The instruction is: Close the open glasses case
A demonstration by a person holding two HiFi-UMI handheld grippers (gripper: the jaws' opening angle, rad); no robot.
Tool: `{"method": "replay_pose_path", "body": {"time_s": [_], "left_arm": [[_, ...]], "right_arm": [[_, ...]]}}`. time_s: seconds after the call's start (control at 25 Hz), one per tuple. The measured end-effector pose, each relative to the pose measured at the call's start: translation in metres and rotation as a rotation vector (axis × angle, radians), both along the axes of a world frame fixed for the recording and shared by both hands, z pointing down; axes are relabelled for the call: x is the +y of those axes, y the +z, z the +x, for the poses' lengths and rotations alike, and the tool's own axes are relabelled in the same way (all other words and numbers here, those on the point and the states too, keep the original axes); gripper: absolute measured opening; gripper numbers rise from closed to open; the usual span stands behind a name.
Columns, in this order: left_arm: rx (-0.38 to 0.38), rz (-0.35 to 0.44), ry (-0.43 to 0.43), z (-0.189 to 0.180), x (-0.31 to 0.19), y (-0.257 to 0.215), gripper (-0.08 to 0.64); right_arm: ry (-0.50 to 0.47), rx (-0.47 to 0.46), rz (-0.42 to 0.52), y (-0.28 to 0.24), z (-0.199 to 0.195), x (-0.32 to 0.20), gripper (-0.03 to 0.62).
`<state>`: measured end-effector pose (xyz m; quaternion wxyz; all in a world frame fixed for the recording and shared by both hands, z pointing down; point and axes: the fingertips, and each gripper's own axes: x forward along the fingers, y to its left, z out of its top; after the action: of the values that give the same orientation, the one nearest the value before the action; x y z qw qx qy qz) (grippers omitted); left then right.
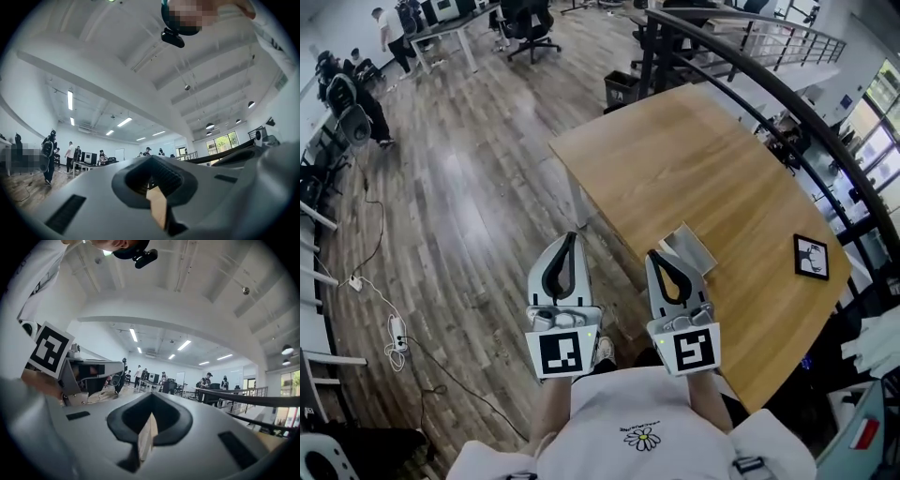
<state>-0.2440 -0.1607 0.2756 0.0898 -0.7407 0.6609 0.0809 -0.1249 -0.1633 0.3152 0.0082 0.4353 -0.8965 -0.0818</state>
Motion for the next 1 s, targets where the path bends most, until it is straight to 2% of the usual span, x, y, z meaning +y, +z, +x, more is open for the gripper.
{"method": "replay_pose_path", "body": {"time_s": [0.2, 0.4, 0.64, 0.76, 0.88, 1.0], "left_arm": [[0.001, -0.012, 0.026, 0.015, -0.027, 0.002, 0.017], [0.030, -0.020, 0.019, 0.017, -0.051, 0.000, 0.017], [0.010, -0.027, 0.012, 0.011, -0.069, 0.002, 0.017], [-0.029, -0.051, 0.033, 0.024, -0.074, 0.015, 0.017], [0.015, -0.071, 0.072, 0.034, -0.083, 0.022, 0.017], [0.019, -0.077, 0.109, 0.048, -0.090, 0.027, 0.017]], "right_arm": [[0.008, -0.009, -0.029, 0.000, 0.004, -0.028, 0.006], [-0.029, -0.016, -0.023, -0.003, -0.005, -0.054, 0.006], [-0.090, 0.025, -0.063, 0.007, -0.019, -0.066, 0.006], [-0.100, 0.014, -0.097, 0.015, -0.013, -0.068, 0.075], [-0.088, -0.007, -0.122, 0.018, -0.003, -0.074, 0.178], [-0.034, -0.010, -0.122, 0.021, 0.014, -0.077, 0.191]]}}
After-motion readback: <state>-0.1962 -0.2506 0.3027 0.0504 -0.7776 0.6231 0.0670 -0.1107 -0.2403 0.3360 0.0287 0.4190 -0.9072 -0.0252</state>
